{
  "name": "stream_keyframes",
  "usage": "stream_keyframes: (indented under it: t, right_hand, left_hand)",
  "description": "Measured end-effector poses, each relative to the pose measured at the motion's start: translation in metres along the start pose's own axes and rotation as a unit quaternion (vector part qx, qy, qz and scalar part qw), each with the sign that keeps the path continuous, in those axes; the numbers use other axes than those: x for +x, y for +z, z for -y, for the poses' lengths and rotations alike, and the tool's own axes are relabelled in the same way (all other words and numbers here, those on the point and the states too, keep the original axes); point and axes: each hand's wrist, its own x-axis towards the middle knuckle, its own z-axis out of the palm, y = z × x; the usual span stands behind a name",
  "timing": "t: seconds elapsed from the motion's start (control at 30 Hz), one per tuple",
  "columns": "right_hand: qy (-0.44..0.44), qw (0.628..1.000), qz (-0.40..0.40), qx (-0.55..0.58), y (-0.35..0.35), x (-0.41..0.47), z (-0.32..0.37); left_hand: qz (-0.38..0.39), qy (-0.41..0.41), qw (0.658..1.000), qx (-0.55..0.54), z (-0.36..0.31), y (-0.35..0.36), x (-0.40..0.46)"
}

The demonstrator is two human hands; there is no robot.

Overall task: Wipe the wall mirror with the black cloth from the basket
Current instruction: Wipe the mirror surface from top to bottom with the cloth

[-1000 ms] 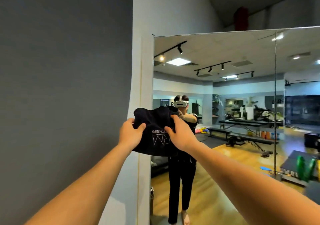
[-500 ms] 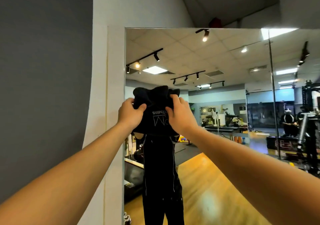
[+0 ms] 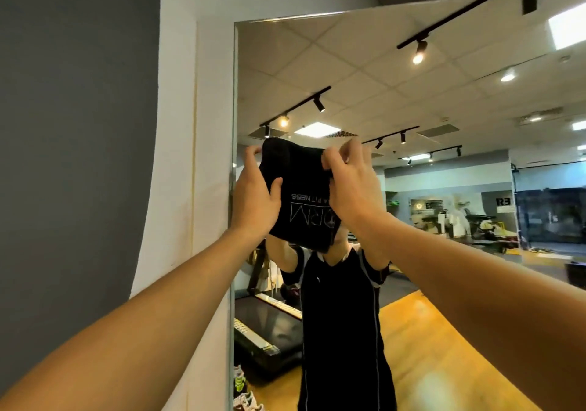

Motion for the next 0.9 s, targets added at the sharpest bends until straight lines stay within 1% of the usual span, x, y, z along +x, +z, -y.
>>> stream_keyframes:
  t: [0.07,0.13,0.2,0.23,0.27,0.3,0.37,0.4,0.47,0.6,0.73,0.9]
  right_hand:
    - [-0.035,0.999,0.010,0.011,0.017,-0.008,0.001]
    - [-0.020,1.000,0.006,0.009,0.033,-0.017,0.011]
    - [0.005,1.000,0.005,0.004,0.046,-0.025,0.028]
    - [0.010,1.000,0.014,-0.004,0.053,-0.029,0.035]
    - [0.013,1.000,0.024,-0.013,0.060,-0.032,0.039]
    - [0.014,0.999,0.032,-0.021,0.066,-0.035,0.041]
    - [0.005,0.999,0.034,-0.041,0.075,-0.038,0.039]
    - [-0.002,0.998,0.032,-0.052,0.079,-0.039,0.035]
    - [-0.020,0.997,0.031,-0.072,0.084,-0.042,0.031]
    - [-0.065,0.993,0.036,-0.093,0.090,-0.037,0.032]
    - [-0.091,0.990,0.025,-0.109,0.099,-0.022,0.038]
    - [-0.112,0.986,0.002,-0.121,0.108,0.012,0.045]
  left_hand:
    - [-0.034,0.062,0.995,0.074,0.016,0.007,-0.004]
    - [-0.062,0.114,0.978,0.165,0.031,0.016,-0.007]
    - [-0.077,0.140,0.954,0.255,0.037,0.020,-0.009]
    - [-0.092,0.133,0.947,0.278,0.041,0.022,-0.010]
    - [-0.096,0.131,0.948,0.274,0.044,0.024,-0.009]
    - [-0.077,0.139,0.948,0.274,0.046,0.025,-0.010]
    - [-0.056,0.227,0.916,0.326,0.054,0.029,-0.010]
    - [-0.041,0.253,0.905,0.340,0.060,0.029,-0.010]
    - [-0.022,0.273,0.903,0.331,0.067,0.031,-0.017]
    - [0.016,0.250,0.921,0.298,0.093,0.027,-0.021]
    - [-0.007,0.246,0.920,0.306,0.108,0.024,-0.007]
    - [-0.037,0.263,0.918,0.294,0.112,0.015,0.026]
